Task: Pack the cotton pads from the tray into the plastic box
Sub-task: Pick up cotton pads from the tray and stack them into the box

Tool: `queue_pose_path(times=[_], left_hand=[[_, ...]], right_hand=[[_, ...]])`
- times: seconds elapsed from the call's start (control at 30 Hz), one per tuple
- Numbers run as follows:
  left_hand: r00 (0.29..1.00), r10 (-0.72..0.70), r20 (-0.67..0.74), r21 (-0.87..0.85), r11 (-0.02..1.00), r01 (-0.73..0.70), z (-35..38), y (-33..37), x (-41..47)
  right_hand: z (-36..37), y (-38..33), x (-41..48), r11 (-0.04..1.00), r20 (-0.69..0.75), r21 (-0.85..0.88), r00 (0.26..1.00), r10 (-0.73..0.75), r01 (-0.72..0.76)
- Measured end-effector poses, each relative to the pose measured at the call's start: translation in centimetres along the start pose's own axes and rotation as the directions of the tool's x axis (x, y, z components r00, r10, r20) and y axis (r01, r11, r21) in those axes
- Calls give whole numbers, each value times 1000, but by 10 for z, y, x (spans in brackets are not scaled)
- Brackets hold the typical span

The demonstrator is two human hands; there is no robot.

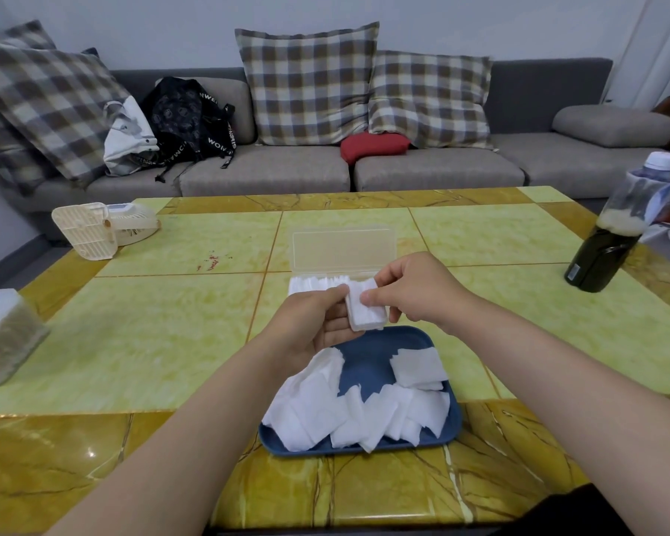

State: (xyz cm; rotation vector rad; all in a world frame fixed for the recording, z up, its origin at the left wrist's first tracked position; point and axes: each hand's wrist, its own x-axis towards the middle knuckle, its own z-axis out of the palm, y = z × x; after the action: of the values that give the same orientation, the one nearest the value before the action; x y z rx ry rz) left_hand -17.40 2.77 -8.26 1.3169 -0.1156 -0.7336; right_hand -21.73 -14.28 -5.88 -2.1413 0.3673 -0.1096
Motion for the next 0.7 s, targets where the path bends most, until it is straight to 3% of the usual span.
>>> queue_pose_path(times=[0.1, 0.2, 0.27, 0.4, 0.53, 0.7], left_hand=[[999, 33, -9, 113, 993, -32, 0, -1, -1], [991, 56, -121, 197, 980, -31, -1, -4, 1], [980, 42, -192, 198, 980, -3, -2, -6, 3], [974, 26, -223, 235, 972, 28, -4, -8, 6], [975, 30, -220, 253, 967, 27, -1, -11, 8], [973, 45, -224, 299, 954, 24, -1, -13, 9]], right_hand=[[2, 2, 1, 997, 4, -67, 999, -35, 35], [-3, 9, 2, 982, 28, -180, 998, -57, 61], [-10, 19, 1, 944, 151, -320, 988, -31, 79], [-19, 35, -10, 805, 440, -568, 889, 124, 170], [-23, 37, -14, 763, 512, -591, 853, 103, 263], [-22, 37, -15, 730, 556, -625, 814, 166, 277]])
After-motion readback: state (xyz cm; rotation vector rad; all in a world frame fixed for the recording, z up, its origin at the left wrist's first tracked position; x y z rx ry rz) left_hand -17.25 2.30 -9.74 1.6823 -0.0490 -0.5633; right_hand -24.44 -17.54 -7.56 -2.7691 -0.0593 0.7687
